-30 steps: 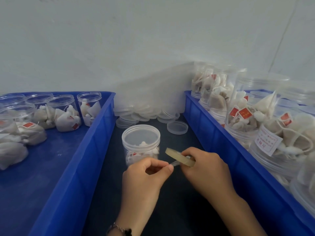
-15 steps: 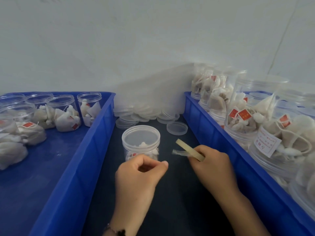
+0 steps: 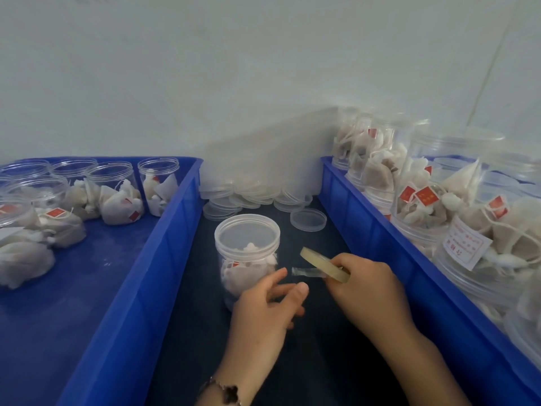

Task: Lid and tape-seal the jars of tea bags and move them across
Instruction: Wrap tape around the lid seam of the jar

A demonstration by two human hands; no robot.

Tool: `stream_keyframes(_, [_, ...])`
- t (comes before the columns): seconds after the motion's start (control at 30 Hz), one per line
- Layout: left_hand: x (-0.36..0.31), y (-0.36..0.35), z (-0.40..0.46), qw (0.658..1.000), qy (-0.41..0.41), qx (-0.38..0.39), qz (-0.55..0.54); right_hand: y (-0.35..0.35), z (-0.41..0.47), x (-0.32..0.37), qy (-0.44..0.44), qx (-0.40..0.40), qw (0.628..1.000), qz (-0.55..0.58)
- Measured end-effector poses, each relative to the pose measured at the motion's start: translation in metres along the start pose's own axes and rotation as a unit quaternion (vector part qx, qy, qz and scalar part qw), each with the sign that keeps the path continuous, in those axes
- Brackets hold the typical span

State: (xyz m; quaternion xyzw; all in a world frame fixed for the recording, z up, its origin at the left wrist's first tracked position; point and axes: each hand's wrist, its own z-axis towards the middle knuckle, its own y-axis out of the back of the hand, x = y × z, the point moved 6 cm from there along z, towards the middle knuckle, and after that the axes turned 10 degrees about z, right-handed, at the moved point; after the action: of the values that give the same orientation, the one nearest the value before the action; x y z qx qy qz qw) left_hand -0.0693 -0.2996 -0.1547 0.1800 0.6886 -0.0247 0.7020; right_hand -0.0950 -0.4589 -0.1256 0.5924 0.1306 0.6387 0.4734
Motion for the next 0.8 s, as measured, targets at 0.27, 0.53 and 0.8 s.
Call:
stream_keyframes(0.27, [0.01, 0.005, 0.004, 0.998, -0.019, -0.061, 0.019, -0.01, -0.002, 0.006, 0.05, 0.07, 0.994, -0.07])
stream_keyframes(0.53, [-0.009, 0.012, -0.008, 0.979, -0.132, -0.107, 0.117, -0.01, -0.002, 0.005, 0.034, 0.055, 0.997, -0.05])
stream_keyframes(0.8, [-0.02, 0.005, -0.016, 0.978, -0.156, -0.066, 0.119, -0.01, -0.001, 0.004, 0.026, 0.054, 0.997, -0.048])
